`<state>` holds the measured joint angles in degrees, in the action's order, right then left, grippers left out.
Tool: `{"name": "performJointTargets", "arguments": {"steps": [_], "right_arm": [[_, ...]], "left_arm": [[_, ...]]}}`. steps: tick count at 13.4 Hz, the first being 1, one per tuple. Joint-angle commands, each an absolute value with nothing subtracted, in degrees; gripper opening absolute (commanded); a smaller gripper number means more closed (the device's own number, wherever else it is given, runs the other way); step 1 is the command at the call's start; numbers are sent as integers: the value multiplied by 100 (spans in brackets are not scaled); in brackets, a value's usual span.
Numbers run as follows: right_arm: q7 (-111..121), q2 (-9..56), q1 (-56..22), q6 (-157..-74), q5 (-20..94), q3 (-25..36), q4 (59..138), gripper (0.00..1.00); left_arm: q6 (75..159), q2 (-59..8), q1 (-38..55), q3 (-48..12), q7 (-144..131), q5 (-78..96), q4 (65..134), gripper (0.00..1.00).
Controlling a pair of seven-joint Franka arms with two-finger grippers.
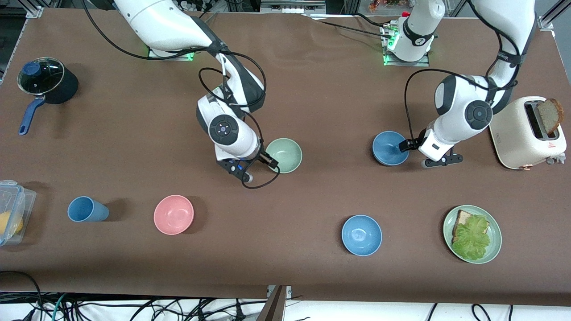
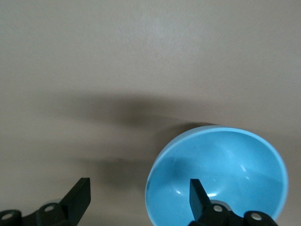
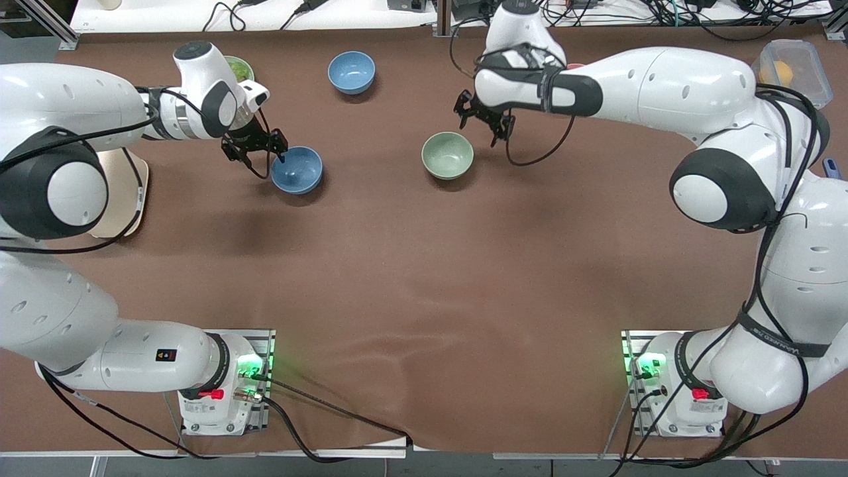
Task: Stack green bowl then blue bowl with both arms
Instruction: 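Release the green bowl while the left gripper grasps the blue bowl rim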
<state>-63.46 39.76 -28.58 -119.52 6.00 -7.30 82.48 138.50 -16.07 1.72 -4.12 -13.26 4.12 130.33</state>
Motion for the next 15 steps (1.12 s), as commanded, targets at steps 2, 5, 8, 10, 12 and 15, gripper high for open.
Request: {"name": "performJointTargets", "arguments": {"steps": [2, 5, 8, 10, 12, 15], "right_arm": [[-5198, 3946, -2874, -11444, 176, -300, 7761, 99], [-3627, 3859, -2830, -11417, 158, 296, 7673, 99], [-2228, 3701, -2752, -11408, 219, 878, 7673, 99], [-1384, 3622, -2384, -11303, 255, 940, 7673, 99], [-671, 3394, -2040, -11136, 290, 949, 7673, 99], [-229, 2858, -1531, -10462, 316, 888, 7682, 99]], "left_arm": [[14027, -1890, 158, -448, -1380, 519, 12981, 92], [13966, -1855, 158, -448, -1468, 519, 12981, 92], [13878, -1846, 150, -579, -1485, 519, 12990, 64], [13747, -1820, 149, -606, -1748, 519, 12990, 51], [13615, -1723, 149, -615, -1758, 519, 12990, 37], [13421, -1661, 149, -624, -1758, 519, 12981, 0]]}}
